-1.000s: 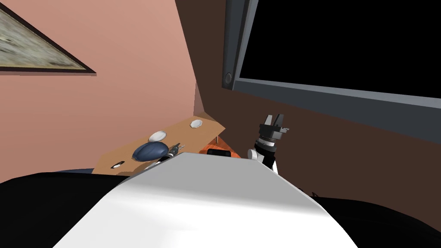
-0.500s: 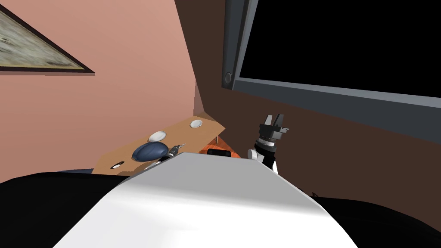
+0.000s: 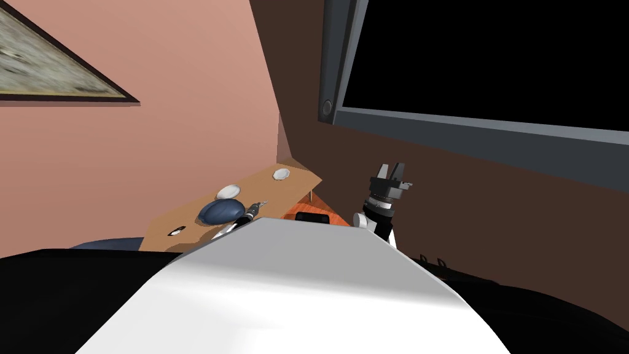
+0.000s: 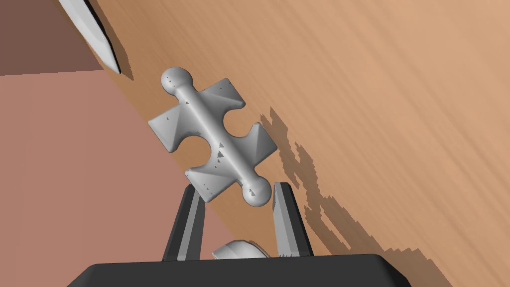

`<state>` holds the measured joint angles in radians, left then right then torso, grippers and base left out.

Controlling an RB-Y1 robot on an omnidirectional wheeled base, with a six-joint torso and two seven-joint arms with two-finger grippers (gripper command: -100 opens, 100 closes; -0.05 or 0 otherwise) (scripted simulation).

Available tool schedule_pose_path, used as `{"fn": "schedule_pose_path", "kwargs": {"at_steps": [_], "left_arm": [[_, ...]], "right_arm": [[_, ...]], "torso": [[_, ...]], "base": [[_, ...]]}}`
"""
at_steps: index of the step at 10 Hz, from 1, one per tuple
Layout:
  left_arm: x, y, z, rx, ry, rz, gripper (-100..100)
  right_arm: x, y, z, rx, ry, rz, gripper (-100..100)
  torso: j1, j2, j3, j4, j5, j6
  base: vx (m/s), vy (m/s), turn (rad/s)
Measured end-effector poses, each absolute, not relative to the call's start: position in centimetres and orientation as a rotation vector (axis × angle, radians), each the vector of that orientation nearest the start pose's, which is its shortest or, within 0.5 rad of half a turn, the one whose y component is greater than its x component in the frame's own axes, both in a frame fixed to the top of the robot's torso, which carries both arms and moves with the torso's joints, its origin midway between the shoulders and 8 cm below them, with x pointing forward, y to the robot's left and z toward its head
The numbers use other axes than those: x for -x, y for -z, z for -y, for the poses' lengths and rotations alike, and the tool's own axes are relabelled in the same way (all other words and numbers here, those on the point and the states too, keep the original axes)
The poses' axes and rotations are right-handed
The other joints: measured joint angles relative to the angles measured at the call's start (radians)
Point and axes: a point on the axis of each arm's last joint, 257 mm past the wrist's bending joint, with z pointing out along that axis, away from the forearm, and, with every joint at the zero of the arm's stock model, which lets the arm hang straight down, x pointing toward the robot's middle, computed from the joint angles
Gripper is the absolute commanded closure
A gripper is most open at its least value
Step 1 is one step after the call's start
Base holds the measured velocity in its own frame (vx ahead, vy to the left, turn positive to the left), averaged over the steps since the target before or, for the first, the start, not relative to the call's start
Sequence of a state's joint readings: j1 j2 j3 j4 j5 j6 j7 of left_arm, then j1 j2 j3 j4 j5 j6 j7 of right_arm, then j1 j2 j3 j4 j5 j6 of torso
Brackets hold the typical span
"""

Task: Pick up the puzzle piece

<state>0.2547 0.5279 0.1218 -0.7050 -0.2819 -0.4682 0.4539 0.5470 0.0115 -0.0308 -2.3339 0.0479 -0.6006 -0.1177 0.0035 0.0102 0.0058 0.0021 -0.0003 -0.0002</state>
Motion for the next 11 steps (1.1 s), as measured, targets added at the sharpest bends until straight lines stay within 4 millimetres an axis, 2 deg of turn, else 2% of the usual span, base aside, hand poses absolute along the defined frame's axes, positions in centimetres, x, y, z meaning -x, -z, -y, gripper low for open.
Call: {"fn": "schedule_pose_path", "kwargs": {"at_steps": [2, 3, 5, 6, 11], "left_arm": [[-27.1, 50.1, -55.8, 1.504, 0.487, -1.585, 100], [-27.2, 50.2, -55.9, 1.51, 0.473, -1.586, 100], [-29.0, 50.0, -55.3, 1.512, 0.468, -1.57, 100], [-29.0, 50.2, -55.3, 1.518, 0.457, -1.571, 100], [-34.1, 49.6, -52.7, 1.536, 0.466, -1.54, 100]], "right_arm": [[-31.1, -5.2, 28.1, -0.576, -1.361, -0.532, 0], [-31.1, -5.2, 28.1, -0.576, -1.361, -0.532, 0], [-31.1, -5.2, 28.1, -0.576, -1.361, -0.532, 0], [-31.1, -5.2, 28.1, -0.576, -1.361, -0.532, 0], [-31.1, -5.2, 28.1, -0.576, -1.361, -0.532, 0]], "torso": [[0.0, -0.002, -0.001, 0.0, 0.0, 0.0], [-0.002, -0.006, -0.003, -0.001, -0.001, 0.0], [-0.002, -0.004, -0.002, -0.001, 0.0, 0.001], [-0.003, -0.006, -0.004, -0.001, -0.001, 0.0], [-0.002, -0.002, -0.001, 0.0, -0.001, 0.001]], "base": [[-0.073, 0.04, -0.024], [-0.099, 0.048, -0.016], [-0.069, 0.032, -0.034], [-0.109, 0.044, -0.027], [-0.124, 0.059, -0.042]]}}
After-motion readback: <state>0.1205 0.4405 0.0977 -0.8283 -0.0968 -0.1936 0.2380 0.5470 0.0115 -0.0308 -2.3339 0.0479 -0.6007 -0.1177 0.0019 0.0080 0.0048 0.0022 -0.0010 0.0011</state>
